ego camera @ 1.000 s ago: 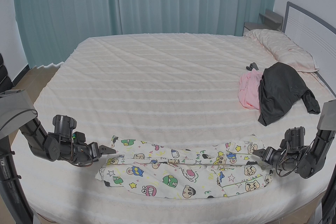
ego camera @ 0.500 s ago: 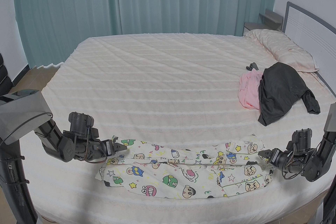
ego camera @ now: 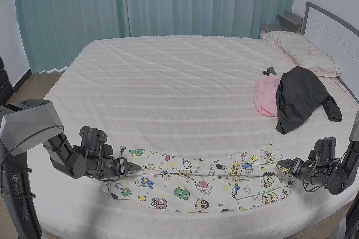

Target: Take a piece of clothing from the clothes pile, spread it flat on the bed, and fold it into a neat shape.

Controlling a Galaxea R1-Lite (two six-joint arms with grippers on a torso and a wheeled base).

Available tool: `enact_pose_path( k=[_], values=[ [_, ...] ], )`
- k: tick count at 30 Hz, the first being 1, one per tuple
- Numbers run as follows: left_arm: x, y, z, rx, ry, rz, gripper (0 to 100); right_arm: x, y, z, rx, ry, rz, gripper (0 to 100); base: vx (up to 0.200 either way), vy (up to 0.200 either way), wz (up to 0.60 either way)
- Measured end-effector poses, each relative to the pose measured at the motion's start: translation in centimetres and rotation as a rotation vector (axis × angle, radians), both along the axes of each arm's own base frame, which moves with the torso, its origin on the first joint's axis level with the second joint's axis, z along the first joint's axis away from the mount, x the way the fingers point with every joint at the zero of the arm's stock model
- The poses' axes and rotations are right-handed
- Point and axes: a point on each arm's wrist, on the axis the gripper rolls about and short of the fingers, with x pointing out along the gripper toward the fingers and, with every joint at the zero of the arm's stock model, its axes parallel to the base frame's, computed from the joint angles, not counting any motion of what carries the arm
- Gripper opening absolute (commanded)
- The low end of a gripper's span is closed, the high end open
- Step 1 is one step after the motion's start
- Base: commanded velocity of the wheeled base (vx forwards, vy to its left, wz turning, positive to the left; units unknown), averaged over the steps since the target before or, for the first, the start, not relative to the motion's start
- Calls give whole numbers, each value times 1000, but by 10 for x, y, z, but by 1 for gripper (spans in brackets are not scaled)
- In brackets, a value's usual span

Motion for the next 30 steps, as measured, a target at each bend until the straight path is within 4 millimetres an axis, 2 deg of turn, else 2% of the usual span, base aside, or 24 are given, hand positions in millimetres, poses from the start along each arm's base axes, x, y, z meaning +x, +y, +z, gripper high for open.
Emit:
enact_pose_path(
  k=[9,17,21,30],
  values=[
    [-6,0,-2,-5,27,-11,0,-1,0,1,4,-1,-2,100,0,0,0],
    [-14,6,15,-1,24,4,0,-2,-4,4,4,-17,-17,100,0,0,0],
    [-20,14,24,9,41,17,0,-2,-7,6,4,-24,-33,100,0,0,0],
    [-21,46,37,27,19,90,0,-2,-14,9,4,-37,-60,100,0,0,0]
  ],
)
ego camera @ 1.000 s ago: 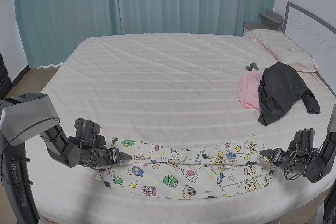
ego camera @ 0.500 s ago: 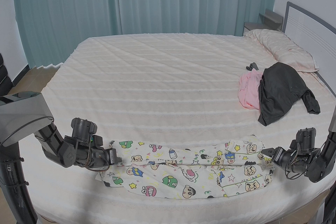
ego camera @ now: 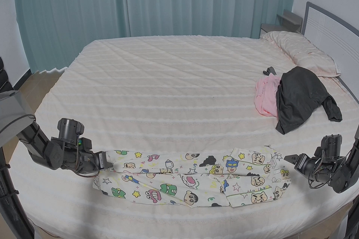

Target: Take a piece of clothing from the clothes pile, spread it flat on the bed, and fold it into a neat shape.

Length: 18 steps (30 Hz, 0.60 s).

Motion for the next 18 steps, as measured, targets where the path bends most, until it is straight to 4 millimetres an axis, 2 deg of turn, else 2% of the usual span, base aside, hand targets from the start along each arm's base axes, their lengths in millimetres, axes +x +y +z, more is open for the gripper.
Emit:
enact_pose_path(
  k=[9,18],
  values=[
    [-9,45,13,37,10,77,0,0,-1,0,1,0,-5,100,0,0,0],
    [-25,96,36,83,1,148,0,0,-2,0,2,3,-6,100,0,0,0]
  ],
)
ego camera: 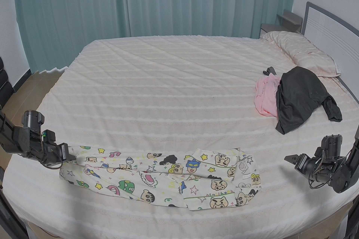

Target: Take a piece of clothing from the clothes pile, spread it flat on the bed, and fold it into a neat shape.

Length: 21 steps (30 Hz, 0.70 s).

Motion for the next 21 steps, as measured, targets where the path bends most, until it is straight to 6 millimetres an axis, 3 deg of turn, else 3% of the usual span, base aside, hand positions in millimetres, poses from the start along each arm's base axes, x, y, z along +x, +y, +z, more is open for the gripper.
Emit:
enact_pose_path(
  k=[5,12,17,21],
  values=[
    [-11,22,22,5,-1,44,0,-1,0,0,0,2,0,100,0,0,0],
    [-21,27,57,12,-11,69,0,-1,0,0,0,5,1,100,0,0,0],
    [-23,-1,73,46,0,34,0,-2,0,0,0,4,1,100,0,0,0],
    [-21,-45,85,56,2,-15,0,-2,0,0,2,6,3,100,0,0,0]
  ],
)
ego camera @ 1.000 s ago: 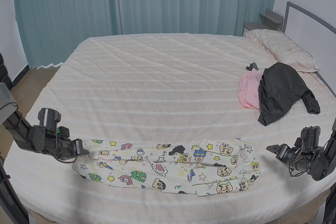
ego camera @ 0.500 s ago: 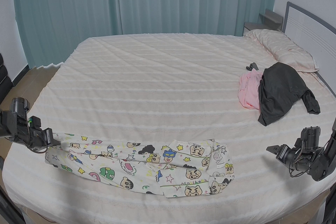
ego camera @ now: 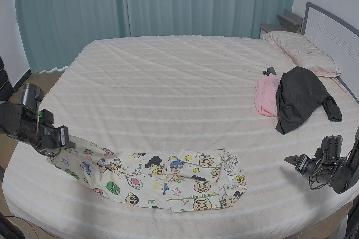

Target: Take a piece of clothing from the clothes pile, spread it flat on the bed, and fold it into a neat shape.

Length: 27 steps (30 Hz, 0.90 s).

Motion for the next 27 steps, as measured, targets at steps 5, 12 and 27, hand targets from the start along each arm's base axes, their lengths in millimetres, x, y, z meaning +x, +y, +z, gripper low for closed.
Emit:
enact_pose_path(
  k=[5,12,27],
  values=[
    [-1,-61,15,3,-18,-60,0,-1,0,0,2,2,4,100,0,0,0],
    [-15,-152,31,-26,-57,-177,0,-4,2,0,13,7,23,100,0,0,0],
    [-36,-301,53,-95,-183,-332,0,-12,10,-1,27,25,72,100,0,0,0]
  ],
)
